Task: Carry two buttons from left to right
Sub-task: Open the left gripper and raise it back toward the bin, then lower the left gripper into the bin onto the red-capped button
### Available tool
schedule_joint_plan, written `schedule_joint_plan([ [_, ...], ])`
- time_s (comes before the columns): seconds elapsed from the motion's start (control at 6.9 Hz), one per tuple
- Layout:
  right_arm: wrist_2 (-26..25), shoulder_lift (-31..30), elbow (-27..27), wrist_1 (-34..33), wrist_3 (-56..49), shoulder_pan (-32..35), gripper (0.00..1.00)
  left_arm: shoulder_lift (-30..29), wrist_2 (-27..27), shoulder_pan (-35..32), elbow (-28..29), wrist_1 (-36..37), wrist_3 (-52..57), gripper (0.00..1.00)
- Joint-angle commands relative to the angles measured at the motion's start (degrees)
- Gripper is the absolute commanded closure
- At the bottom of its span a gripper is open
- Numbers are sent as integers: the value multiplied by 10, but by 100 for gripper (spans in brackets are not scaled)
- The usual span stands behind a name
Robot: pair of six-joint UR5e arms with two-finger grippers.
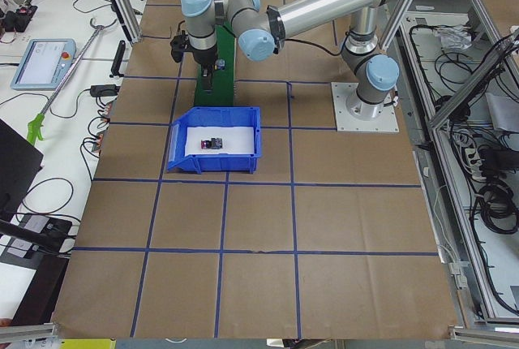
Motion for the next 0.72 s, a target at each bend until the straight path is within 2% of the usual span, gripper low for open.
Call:
schedule_joint_plan([
  [0.0, 0, 0, 0, 0, 0, 0, 0, -14, -1, 52, 1, 26, 64, 0],
  [0.29, 0, 0, 0, 0, 0, 0, 0, -35, -5, 74, -1, 45, 80, 1],
  [0.58, 0, 0, 0, 0, 0, 0, 0, -47, -5, 74, -27, 95, 82, 1],
])
